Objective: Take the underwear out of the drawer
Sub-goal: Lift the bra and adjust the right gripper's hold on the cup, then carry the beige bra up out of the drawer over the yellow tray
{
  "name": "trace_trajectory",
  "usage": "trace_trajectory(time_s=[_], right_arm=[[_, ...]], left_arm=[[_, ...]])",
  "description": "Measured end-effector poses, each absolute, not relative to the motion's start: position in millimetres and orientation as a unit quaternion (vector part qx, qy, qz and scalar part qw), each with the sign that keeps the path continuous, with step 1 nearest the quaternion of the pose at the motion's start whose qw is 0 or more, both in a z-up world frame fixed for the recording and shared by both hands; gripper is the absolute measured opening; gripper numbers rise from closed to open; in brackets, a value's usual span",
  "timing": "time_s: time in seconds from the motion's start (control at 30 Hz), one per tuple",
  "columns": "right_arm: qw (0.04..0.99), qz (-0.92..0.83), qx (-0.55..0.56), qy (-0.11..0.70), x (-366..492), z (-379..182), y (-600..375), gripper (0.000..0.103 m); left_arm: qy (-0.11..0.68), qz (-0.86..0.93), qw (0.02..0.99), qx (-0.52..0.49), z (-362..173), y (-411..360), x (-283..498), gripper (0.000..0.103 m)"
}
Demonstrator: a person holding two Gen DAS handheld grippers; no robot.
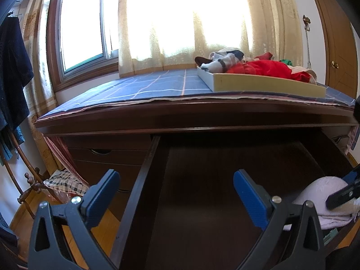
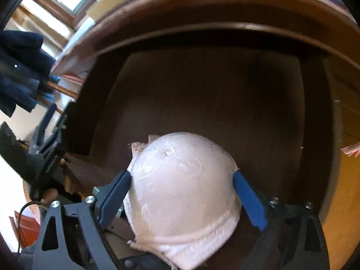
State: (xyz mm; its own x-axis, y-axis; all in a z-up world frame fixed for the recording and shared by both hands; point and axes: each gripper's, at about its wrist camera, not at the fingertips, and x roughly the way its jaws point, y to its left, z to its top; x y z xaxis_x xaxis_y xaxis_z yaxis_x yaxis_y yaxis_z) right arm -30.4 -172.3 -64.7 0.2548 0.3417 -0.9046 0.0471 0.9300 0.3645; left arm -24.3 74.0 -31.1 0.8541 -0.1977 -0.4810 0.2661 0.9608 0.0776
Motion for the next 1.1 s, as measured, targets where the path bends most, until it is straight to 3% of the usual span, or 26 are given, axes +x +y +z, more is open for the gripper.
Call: trace_trajectory(time_s=[0.47,0.53,0.6,0.7,0.8,1.1], right_arm=[[0.707,0.129,0.240,0.653,-20.5,-106.5,-183.2,0.100],[0.719,0.139,0.234,0.640,-26.6,-106.6,-178.2,0.093],[0.728,0.150,0.233,0.627,-31.7,-101.7,-176.7,0.078],[0.741,0.146,0.233,0.612,-39.0,-92.7,-176.8,0.067],[0.754,0.141,0.243,0.594,-45.5,-82.5,-180.6,0.062],[0.786,0.166,0.319,0.503,-60.5,-33.7,-198.4,0.061]], left_arm=[[0.242,-0.121,0.960,0.070,-29.1,73.3,-24.6,0.103],[0.242,-0.120,0.960,0.070,-28.5,72.9,-24.8,0.103],[0.242,-0.120,0.960,0.070,-28.3,72.5,-24.9,0.103],[0.242,-0.120,0.960,0.071,-28.9,72.7,-24.3,0.103],[0.242,-0.121,0.960,0.071,-28.9,72.6,-23.8,0.103],[0.241,-0.121,0.960,0.073,-29.3,72.3,-23.3,0.103]])
